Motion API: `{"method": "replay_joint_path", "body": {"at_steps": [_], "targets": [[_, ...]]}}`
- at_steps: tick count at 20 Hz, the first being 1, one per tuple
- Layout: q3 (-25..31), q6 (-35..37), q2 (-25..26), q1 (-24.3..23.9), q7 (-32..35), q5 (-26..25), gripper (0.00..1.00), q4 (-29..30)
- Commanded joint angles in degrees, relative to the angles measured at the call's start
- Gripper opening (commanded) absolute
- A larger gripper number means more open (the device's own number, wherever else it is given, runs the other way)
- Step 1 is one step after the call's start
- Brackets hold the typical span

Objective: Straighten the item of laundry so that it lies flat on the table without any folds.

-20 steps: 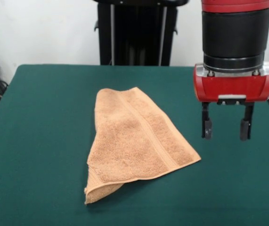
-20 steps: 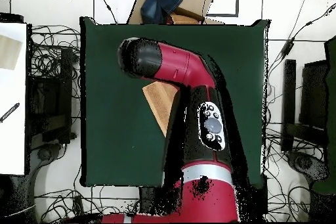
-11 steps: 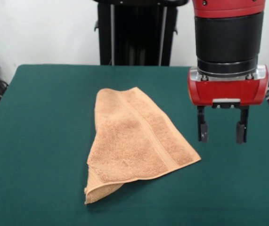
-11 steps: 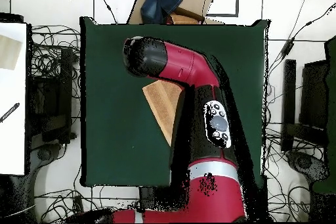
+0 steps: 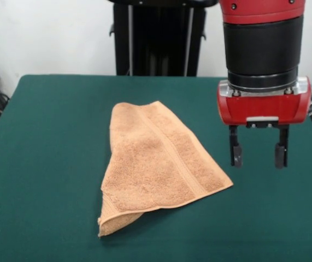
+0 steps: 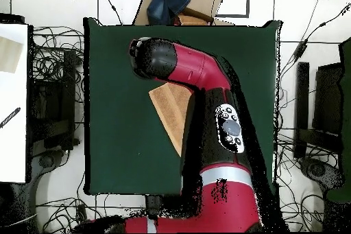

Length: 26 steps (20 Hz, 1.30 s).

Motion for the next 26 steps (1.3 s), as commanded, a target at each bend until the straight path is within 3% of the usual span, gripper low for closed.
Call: {"method": "replay_joint_path", "body": {"at_steps": [1,7,26], "targets": [[4.88,-0.01,0.87,-0.79,4.83,-0.18,1.0,6.98],[5.47,1.65,0.25,-1.64,4.83,0.27,1.0,7.1],[9.16,-6.31,0.47,-7.26,2.32,-4.39,1.0,14.19]]}}
